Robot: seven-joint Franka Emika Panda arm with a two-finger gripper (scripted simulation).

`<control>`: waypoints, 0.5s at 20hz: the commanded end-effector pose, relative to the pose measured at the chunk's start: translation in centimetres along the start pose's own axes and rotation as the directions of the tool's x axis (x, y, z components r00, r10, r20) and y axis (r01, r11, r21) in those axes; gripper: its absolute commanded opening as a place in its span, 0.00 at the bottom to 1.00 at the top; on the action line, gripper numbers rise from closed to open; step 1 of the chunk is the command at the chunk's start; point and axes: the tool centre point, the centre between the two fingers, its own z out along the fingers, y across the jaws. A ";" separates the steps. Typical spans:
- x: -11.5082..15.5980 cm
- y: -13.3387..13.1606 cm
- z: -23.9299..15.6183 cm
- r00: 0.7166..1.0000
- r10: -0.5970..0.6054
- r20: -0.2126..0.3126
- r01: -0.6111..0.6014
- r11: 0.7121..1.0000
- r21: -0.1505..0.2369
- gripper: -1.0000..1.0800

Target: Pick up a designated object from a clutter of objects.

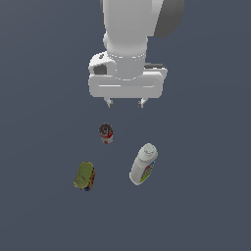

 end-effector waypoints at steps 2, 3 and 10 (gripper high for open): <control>0.0 0.1 0.0 1.000 0.001 0.000 -0.001 1.000 -0.001 0.96; 0.0 0.3 0.0 1.000 0.003 0.001 -0.003 1.000 -0.002 0.96; -0.2 3.3 0.3 0.999 0.038 0.011 -0.037 0.999 -0.027 0.96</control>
